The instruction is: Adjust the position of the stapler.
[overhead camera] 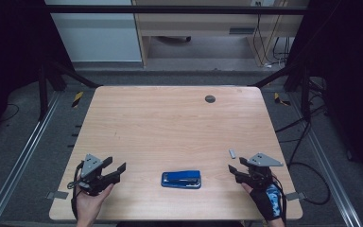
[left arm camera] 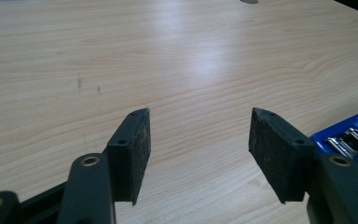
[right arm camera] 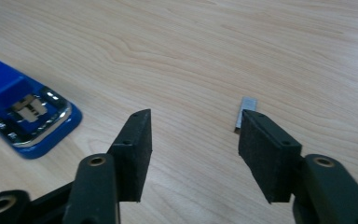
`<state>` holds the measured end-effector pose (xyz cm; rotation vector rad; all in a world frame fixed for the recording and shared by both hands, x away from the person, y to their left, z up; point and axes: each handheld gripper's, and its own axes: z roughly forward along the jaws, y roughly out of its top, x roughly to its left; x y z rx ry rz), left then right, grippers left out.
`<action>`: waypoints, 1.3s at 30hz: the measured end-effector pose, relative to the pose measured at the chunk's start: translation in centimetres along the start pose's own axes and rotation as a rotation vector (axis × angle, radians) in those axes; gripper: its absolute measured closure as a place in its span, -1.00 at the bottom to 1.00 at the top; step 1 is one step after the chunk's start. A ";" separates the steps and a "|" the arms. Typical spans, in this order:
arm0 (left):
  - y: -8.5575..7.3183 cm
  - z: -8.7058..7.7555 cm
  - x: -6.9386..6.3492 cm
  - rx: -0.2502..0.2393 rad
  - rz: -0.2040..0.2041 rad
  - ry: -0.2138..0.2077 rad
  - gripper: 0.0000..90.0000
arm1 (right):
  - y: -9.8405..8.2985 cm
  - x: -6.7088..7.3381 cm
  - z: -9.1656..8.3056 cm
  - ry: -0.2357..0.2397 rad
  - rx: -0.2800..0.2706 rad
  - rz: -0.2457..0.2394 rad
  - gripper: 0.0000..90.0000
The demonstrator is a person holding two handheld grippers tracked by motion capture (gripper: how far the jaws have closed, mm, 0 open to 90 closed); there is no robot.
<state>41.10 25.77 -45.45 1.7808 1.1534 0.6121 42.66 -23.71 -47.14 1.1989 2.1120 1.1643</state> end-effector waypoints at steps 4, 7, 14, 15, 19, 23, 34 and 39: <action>0.3 -0.2 -0.6 0.001 0.026 -0.029 -0.13 | 0.2 0.5 -0.4 0.035 -0.002 0.006 0.15; 0.5 -0.2 -1.1 0.021 0.036 -0.072 -0.12 | 0.5 1.2 -0.7 0.064 -0.009 -0.002 0.17; 1.2 -0.1 -2.7 0.041 0.098 -0.127 -0.15 | 0.8 3.1 -0.7 0.132 0.004 -0.036 0.38; 1.4 -0.2 -2.9 0.044 0.111 -0.135 -0.15 | 0.8 3.4 -0.8 0.146 0.006 -0.040 0.40; 2.7 0.1 -3.6 0.056 0.166 -0.173 -0.15 | 0.9 4.5 -0.6 0.192 0.011 -0.061 0.53; 3.1 0.5 -4.1 0.076 0.204 -0.191 -0.14 | 0.9 5.1 -0.5 0.208 0.020 -0.071 0.61; 5.8 2.5 -7.5 0.144 0.341 -0.290 -0.10 | 0.7 6.3 0.1 0.258 0.036 -0.083 0.82; 7.0 3.8 -8.9 0.180 0.399 -0.339 -0.02 | 0.5 6.5 0.5 0.273 0.041 -0.082 0.92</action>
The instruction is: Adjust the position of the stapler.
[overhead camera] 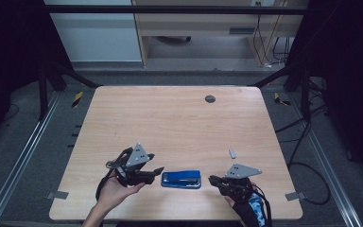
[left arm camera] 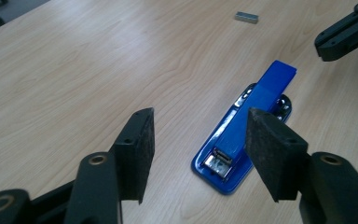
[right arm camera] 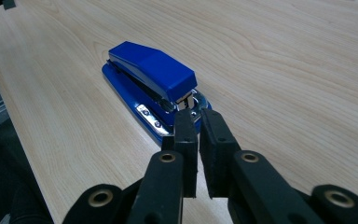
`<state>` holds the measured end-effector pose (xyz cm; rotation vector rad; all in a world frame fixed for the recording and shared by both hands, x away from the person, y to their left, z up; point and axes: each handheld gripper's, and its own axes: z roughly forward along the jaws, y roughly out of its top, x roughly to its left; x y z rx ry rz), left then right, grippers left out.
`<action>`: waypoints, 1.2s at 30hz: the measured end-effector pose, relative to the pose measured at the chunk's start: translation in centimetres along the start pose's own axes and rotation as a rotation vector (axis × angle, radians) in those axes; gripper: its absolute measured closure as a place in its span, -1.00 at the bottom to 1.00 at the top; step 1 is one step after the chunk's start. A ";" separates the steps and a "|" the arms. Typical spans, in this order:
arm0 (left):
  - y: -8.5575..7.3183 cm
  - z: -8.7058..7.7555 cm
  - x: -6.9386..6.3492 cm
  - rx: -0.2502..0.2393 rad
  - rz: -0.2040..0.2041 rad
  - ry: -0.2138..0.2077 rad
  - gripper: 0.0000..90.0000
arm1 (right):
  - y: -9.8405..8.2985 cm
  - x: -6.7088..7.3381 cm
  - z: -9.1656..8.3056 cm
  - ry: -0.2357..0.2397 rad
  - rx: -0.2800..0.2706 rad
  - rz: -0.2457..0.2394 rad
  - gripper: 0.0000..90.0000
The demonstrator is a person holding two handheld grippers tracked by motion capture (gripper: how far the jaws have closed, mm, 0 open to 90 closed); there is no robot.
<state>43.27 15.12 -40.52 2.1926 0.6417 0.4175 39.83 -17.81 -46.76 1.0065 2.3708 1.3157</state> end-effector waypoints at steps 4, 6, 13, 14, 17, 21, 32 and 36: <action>0.9 1.2 -0.3 0.030 0.040 -0.041 0.03 | -0.1 0.1 0.3 0.010 0.007 -0.006 0.98; 1.1 1.4 -0.5 0.037 0.049 -0.052 0.06 | -0.1 0.2 0.4 0.013 0.006 -0.007 0.99; 1.9 3.0 -1.0 0.092 0.127 -0.119 0.11 | -0.2 0.7 1.2 0.032 0.024 -0.018 1.00; 2.2 3.4 -1.0 0.111 0.147 -0.128 0.11 | -0.2 0.8 1.4 0.034 0.024 -0.022 1.00; 2.5 3.8 -1.1 0.127 0.166 -0.139 0.11 | -0.2 1.0 1.7 0.039 0.025 -0.027 1.00; 3.1 4.6 -1.2 0.142 0.209 -0.161 0.12 | -0.2 1.1 2.0 0.039 0.023 -0.031 1.00; 3.5 7.2 -2.2 0.195 0.294 -0.224 0.11 | -0.4 1.3 2.8 0.048 0.012 -0.031 1.00; 3.3 7.7 -2.5 0.204 0.297 -0.239 0.10 | -0.5 1.5 3.1 0.049 0.022 -0.033 1.00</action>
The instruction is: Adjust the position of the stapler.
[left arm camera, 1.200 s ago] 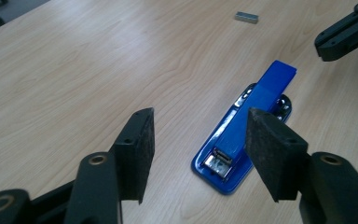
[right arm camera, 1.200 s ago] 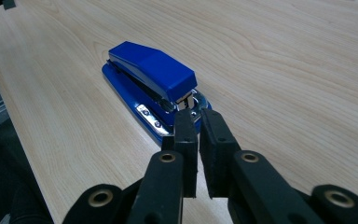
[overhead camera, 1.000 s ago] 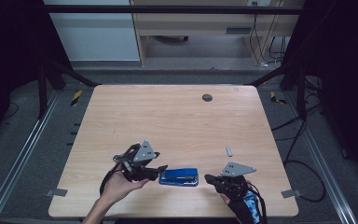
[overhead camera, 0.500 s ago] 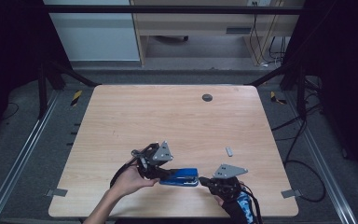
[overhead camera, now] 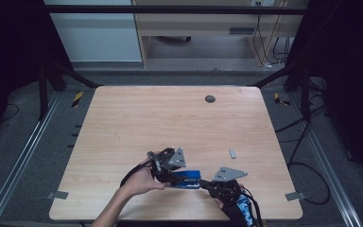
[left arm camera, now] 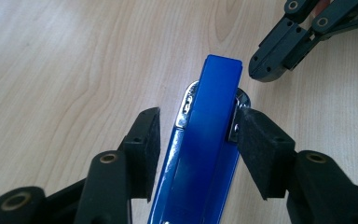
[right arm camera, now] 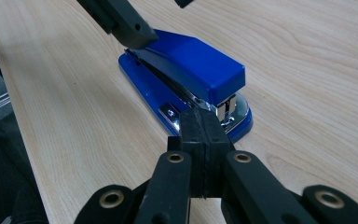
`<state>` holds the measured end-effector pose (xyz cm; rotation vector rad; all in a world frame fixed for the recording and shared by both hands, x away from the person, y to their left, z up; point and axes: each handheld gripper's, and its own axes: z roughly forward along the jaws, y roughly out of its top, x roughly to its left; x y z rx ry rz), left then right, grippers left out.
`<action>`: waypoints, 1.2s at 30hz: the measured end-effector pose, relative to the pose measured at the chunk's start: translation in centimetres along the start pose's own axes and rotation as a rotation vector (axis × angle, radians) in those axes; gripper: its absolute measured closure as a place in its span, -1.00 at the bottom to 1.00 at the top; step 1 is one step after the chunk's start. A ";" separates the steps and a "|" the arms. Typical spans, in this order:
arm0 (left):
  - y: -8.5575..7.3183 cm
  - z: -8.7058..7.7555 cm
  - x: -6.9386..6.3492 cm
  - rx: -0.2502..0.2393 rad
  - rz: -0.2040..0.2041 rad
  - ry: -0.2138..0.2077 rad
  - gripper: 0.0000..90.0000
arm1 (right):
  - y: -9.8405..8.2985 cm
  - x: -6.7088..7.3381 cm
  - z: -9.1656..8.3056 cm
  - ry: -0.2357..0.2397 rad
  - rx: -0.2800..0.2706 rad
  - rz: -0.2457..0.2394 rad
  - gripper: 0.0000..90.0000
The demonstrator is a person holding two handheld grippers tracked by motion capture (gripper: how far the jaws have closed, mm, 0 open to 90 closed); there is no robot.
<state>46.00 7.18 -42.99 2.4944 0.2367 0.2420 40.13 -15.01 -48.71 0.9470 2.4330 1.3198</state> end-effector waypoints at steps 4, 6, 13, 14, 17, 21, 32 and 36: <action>0.1 0.8 -0.1 0.022 0.011 -0.011 0.11 | 0.1 0.0 0.4 0.001 0.007 -0.002 1.00; 0.2 1.0 -0.1 0.029 0.016 -0.017 0.12 | 0.1 0.0 0.6 0.002 0.014 -0.001 1.00; 0.4 1.8 0.0 0.049 0.029 -0.020 0.20 | 0.1 0.1 1.3 0.002 0.027 -0.014 1.00; 0.4 2.1 0.0 0.058 0.036 -0.019 0.21 | 0.1 0.1 1.5 0.001 0.034 -0.011 1.00; 0.5 2.4 0.0 0.066 0.040 -0.024 0.24 | 0.0 0.1 1.6 -0.001 0.043 -0.019 1.00; 0.6 2.8 0.0 0.083 0.053 -0.034 0.28 | 0.0 0.1 1.6 -0.008 0.040 -0.015 1.00; 0.8 3.2 0.1 0.087 0.060 -0.051 0.34 | 0.1 -0.2 1.8 -0.009 0.030 0.001 1.00; 0.9 3.1 0.2 0.099 0.069 -0.060 0.35 | 0.1 -0.1 1.9 -0.009 0.027 -0.003 1.00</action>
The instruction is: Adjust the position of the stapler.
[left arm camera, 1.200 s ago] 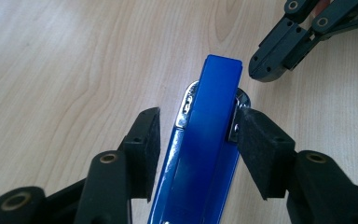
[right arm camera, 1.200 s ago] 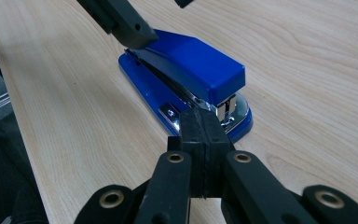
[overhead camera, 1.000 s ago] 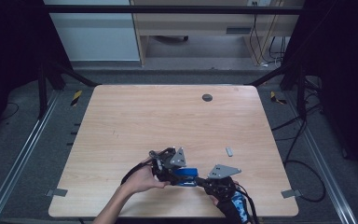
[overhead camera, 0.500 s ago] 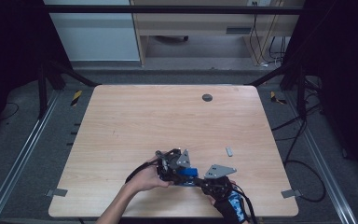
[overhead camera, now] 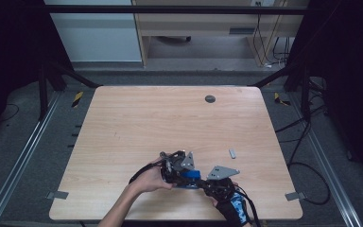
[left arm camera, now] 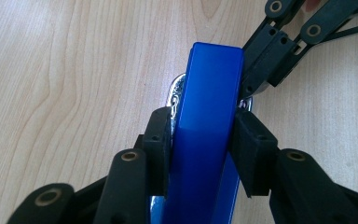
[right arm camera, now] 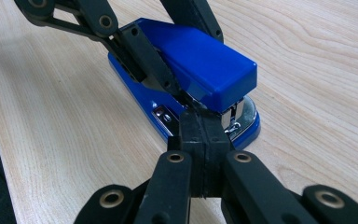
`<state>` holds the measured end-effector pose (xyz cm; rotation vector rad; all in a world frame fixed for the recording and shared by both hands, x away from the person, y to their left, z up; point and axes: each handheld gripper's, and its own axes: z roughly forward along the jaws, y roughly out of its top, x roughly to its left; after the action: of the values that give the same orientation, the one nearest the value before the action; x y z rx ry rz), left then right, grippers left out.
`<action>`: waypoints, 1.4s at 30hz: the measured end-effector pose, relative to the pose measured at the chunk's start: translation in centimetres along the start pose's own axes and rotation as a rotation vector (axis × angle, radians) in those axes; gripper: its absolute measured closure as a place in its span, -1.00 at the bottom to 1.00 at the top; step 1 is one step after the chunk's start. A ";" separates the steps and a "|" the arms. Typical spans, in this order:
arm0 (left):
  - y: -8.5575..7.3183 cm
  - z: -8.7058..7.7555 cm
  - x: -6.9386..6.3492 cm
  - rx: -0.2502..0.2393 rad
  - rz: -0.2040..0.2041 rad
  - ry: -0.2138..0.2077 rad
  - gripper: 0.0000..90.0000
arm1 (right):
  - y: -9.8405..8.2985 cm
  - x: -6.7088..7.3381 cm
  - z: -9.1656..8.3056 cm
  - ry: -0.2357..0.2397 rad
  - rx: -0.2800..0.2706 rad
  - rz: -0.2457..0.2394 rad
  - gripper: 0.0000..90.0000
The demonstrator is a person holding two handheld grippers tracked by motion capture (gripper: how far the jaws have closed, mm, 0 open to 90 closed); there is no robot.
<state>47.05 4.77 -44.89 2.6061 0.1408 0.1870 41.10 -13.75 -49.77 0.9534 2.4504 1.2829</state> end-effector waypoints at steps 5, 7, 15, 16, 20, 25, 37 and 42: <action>0.0 -0.3 0.2 -0.007 -0.006 -0.014 0.36 | -0.1 0.0 0.0 0.002 -0.004 0.003 1.00; -0.1 -0.4 0.2 -0.013 -0.008 -0.016 0.36 | -0.1 0.0 0.0 0.002 -0.005 0.002 1.00; -0.5 -1.3 0.4 -0.053 -0.023 -0.019 0.37 | -0.1 0.0 0.0 0.002 -0.007 0.006 1.00; -0.5 -1.3 0.4 -0.053 -0.023 -0.019 0.38 | -0.1 0.0 0.0 0.002 -0.007 0.006 1.00; -0.9 -1.9 0.4 -0.088 -0.036 -0.017 0.38 | -0.1 0.0 0.0 0.006 -0.008 0.011 1.00; -1.1 -2.3 0.5 -0.101 -0.042 -0.025 0.38 | -0.1 0.0 0.1 0.007 -0.009 0.011 1.00; -2.1 -3.1 0.5 -0.166 -0.037 -0.022 0.41 | -0.1 -0.1 0.1 0.010 -0.008 0.014 1.00; -2.2 -3.1 0.5 -0.170 -0.035 -0.021 0.41 | -0.1 -0.1 0.1 0.011 -0.009 0.014 1.00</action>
<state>46.95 8.25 -43.29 2.4341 0.1559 0.1526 41.15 -13.80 -49.90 0.9664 2.4484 1.3054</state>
